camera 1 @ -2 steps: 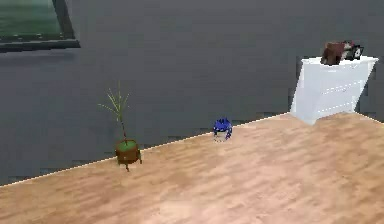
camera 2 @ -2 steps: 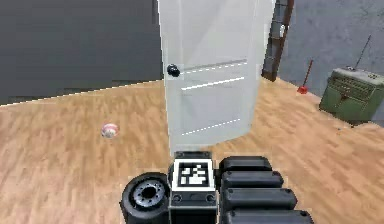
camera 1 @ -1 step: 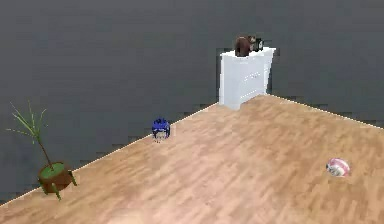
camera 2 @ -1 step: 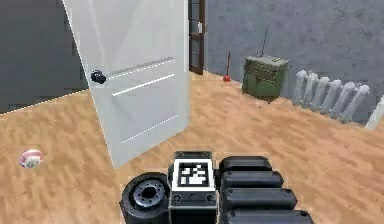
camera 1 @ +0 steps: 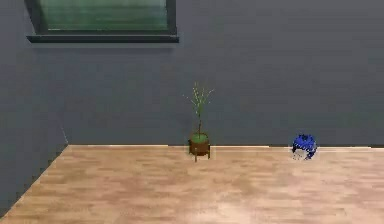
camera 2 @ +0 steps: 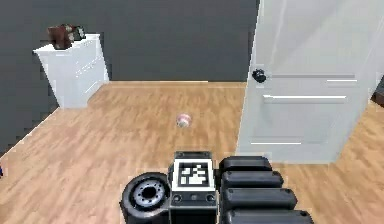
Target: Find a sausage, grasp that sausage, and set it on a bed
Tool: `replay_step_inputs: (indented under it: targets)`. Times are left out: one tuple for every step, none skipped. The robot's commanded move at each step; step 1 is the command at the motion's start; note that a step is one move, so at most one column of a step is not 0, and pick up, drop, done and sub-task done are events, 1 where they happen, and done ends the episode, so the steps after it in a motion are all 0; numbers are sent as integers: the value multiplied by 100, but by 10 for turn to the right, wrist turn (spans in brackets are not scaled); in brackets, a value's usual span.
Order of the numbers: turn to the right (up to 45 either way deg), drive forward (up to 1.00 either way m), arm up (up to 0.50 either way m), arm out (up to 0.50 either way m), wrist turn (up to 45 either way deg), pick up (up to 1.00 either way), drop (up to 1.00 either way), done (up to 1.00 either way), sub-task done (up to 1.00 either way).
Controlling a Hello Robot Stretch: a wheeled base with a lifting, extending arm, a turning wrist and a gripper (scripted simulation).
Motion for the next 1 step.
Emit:
replay_step_inputs:
  targets:
    - [-450,0,0,0,0,0,0,0,0]
